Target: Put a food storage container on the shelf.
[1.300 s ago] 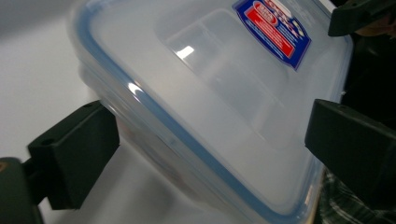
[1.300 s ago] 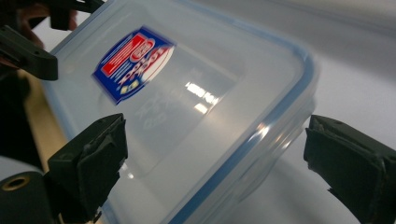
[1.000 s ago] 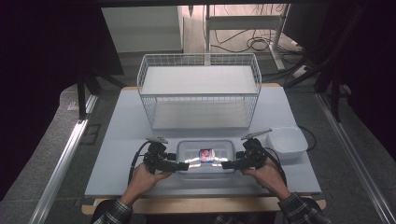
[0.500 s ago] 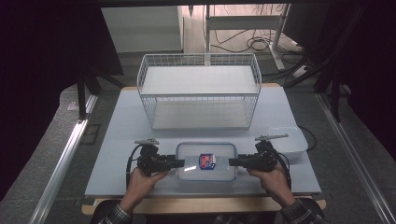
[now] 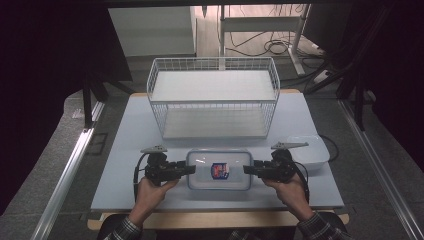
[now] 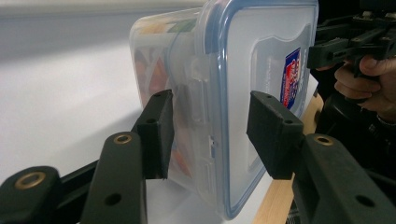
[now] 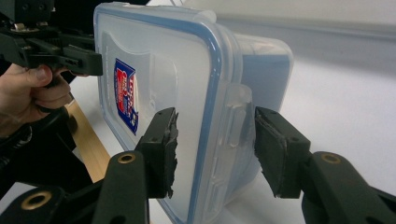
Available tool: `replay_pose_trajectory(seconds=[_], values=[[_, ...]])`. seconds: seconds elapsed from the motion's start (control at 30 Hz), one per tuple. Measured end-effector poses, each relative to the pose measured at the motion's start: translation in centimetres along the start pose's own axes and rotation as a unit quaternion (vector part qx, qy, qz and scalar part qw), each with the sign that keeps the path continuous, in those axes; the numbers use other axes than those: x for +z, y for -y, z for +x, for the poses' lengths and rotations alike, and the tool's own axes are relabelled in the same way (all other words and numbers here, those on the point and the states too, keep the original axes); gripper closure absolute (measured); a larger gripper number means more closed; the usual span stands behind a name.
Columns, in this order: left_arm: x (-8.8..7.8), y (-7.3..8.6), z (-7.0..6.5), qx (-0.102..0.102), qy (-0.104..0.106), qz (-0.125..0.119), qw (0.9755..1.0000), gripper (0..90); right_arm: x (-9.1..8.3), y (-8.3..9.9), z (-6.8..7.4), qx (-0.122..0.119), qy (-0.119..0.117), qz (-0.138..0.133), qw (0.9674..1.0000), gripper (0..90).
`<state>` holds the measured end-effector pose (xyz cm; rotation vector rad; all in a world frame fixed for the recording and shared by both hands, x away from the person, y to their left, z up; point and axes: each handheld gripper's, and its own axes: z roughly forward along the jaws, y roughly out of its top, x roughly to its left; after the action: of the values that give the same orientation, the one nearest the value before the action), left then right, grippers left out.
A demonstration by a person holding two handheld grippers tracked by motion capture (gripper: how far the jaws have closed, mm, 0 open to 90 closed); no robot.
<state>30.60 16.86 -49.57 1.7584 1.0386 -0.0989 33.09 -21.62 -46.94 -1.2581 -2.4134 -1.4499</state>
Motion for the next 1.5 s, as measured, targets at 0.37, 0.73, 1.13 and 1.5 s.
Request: replay_pose_trajectory(seconds=[0.37, 0.73, 1.13, 1.5], values=[[-1.2, -2.1, -0.9, 0.024, -0.015, -0.013, 0.9995, 51.9, -0.6, -2.0, 0.5, -0.028, -0.005, -0.022, 0.9993, 50.9], [-1.9, -4.6, -1.1, 0.034, -0.023, -0.023, 0.9989, 52.0, -0.9, -4.6, 0.5, -0.041, -0.007, -0.034, 0.9986, 50.7], [-2.9, -7.7, -1.7, 0.05, -0.029, -0.04, 0.9976, 52.2, -1.9, -7.9, 0.8, -0.058, -0.004, -0.054, 0.9968, 50.5], [-4.1, -10.7, -2.2, 0.06, -0.039, -0.053, 0.996, 52.2, -2.5, -11.0, 1.1, -0.065, -0.009, -0.072, 0.9953, 50.3]])
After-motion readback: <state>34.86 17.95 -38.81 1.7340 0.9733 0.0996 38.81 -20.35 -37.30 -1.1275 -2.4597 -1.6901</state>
